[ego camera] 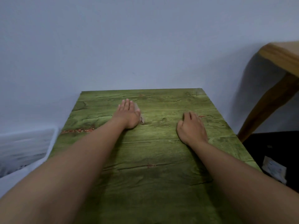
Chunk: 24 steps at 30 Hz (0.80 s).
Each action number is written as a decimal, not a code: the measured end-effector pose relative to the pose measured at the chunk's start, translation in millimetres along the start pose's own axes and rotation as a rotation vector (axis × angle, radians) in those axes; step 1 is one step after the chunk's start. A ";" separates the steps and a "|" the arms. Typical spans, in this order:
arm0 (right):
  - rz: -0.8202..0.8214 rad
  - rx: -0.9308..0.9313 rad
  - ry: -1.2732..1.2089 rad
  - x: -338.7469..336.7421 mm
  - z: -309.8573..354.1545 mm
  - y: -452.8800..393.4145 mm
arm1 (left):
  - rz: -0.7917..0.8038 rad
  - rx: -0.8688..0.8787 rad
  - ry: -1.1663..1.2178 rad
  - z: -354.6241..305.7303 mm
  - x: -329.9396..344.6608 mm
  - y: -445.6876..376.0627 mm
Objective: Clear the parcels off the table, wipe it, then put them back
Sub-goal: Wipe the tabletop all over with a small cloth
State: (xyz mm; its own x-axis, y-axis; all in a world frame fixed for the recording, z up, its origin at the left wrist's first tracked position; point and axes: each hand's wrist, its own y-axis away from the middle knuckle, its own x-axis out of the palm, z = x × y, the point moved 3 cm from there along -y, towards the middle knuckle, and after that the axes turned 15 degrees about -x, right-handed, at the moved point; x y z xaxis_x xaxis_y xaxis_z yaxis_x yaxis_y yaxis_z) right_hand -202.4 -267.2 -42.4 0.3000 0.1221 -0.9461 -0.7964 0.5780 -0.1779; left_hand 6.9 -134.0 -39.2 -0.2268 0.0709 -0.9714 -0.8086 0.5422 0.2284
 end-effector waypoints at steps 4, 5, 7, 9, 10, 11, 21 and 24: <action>0.020 -0.006 0.023 -1.5 -2.3 0.1 | -0.007 -0.152 0.042 73.5 -6.3 0.0; 0.022 -0.011 0.029 -0.9 0.0 -0.7 | -0.011 -0.194 0.045 94.5 -8.6 1.9; 0.018 -0.009 0.041 -1.4 0.3 -1.2 | -0.019 -0.265 0.052 128.8 -11.9 2.4; 0.016 -0.008 0.048 -1.9 4.7 -1.6 | -0.017 -0.323 0.060 158.5 -15.5 5.1; 0.013 -0.009 0.052 -2.1 6.3 -1.4 | -0.010 -0.343 0.068 169.1 -16.8 6.1; 0.012 -0.002 0.049 -2.4 7.3 -0.8 | -0.002 -0.347 0.068 176.3 -18.4 7.5; 0.016 0.007 0.037 -4.6 9.9 -0.6 | -0.077 -0.129 0.041 161.7 -9.7 22.1; 0.011 0.005 0.031 -5.5 11.1 0.3 | -0.054 -0.107 0.071 172.0 -5.9 20.5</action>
State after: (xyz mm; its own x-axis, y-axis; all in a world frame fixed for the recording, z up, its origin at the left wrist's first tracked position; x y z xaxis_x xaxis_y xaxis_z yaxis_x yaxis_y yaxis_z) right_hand -198.5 -258.7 -34.3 0.2746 0.1033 -0.9560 -0.7972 0.5804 -0.1663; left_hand 85.0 20.7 -40.1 -0.2163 -0.0178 -0.9762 -0.8733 0.4506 0.1853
